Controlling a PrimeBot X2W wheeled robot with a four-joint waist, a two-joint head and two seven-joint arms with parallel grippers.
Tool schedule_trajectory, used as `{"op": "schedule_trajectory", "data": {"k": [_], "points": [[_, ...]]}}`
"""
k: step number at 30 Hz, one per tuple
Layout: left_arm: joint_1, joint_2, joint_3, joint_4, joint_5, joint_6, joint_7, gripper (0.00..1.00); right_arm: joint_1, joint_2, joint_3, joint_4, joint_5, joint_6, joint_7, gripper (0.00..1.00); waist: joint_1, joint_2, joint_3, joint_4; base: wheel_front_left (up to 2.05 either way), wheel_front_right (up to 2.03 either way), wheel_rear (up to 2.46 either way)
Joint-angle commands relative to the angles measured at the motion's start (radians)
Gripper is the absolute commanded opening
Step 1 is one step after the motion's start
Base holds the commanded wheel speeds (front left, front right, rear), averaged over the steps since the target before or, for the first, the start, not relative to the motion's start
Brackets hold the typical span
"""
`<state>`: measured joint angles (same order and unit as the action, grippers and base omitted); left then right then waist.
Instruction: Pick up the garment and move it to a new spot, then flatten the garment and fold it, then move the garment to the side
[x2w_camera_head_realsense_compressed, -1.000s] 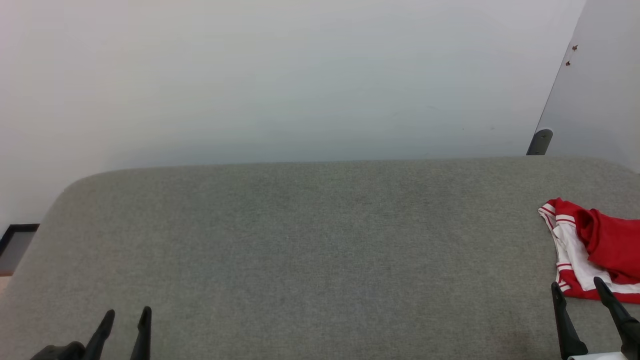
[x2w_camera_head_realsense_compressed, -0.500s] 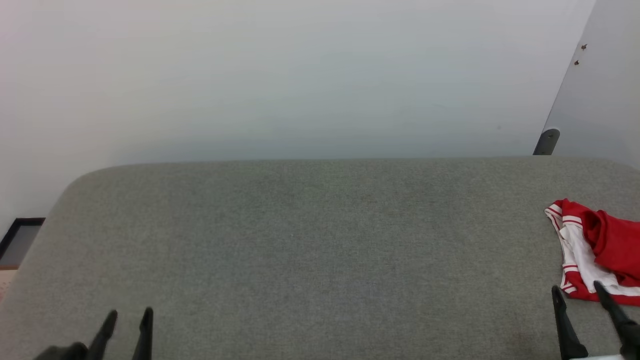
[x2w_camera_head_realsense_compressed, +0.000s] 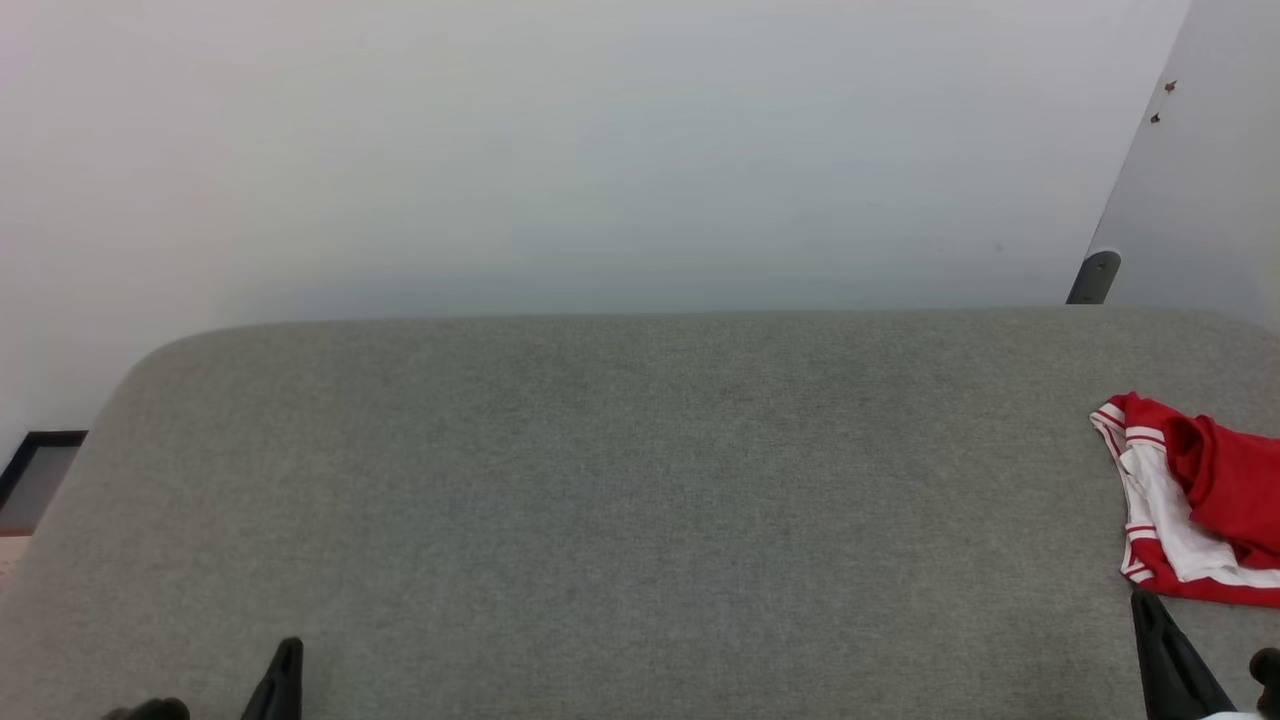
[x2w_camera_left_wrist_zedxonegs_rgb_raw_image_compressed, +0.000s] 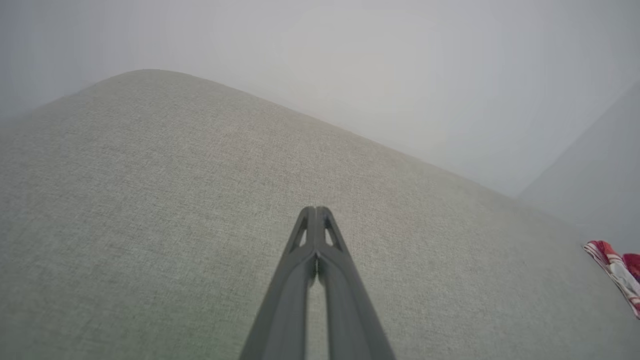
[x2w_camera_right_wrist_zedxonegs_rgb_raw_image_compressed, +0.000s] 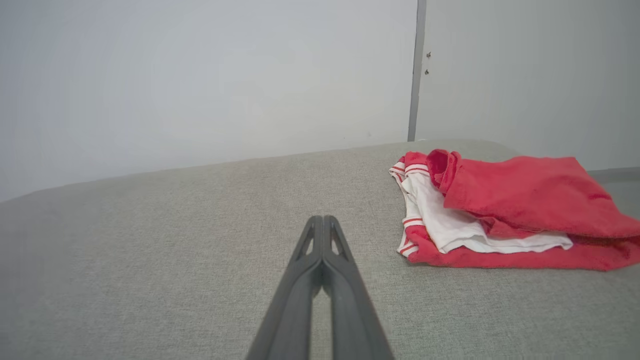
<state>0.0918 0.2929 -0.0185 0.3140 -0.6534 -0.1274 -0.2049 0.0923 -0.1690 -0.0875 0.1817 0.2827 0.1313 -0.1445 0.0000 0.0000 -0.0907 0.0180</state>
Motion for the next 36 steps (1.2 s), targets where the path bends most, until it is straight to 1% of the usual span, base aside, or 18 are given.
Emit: {"op": "schedule_trajectory", "data": {"k": [1, 7, 8, 21, 36], "points": [[-0.034, 0.003, 0.014, -0.019, -0.043, -0.001, 0.010, 0.00, -0.036, 0.000, -0.003, -0.014, 0.059, 0.000, 0.008, 0.00, 0.0001, 0.0000, 0.002, 0.000, 0.00, 0.00, 0.00], [-0.049, -0.018, 0.024, -0.024, -0.122, -0.001, 0.036, 0.00, -0.048, 0.010, -0.003, -0.010, 0.169, 0.000, 0.028, 0.00, 0.0001, 0.0000, 0.007, -0.001, 0.00, 0.00, 0.00], [-0.049, -0.018, 0.024, -0.024, -0.122, -0.001, 0.036, 0.00, -0.048, 0.010, -0.003, -0.010, 0.169, 0.000, 0.028, 0.00, 0.0001, 0.0000, 0.007, -0.001, 0.00, 0.00, 0.00], [-0.079, -0.058, 0.045, -0.034, -0.277, -0.001, 0.088, 0.00, -0.078, 0.030, -0.007, 0.002, 0.384, 0.000, 0.069, 0.00, 0.0001, 0.0000, 0.017, -0.003, 0.00, 0.00, 0.00], [-0.107, -0.100, 0.065, -0.042, -0.431, -0.002, 0.141, 0.00, -0.107, 0.050, -0.012, 0.015, 0.597, 0.000, 0.112, 0.00, 0.0001, 0.0000, 0.030, -0.006, 0.00, 0.00, 0.00]]}}
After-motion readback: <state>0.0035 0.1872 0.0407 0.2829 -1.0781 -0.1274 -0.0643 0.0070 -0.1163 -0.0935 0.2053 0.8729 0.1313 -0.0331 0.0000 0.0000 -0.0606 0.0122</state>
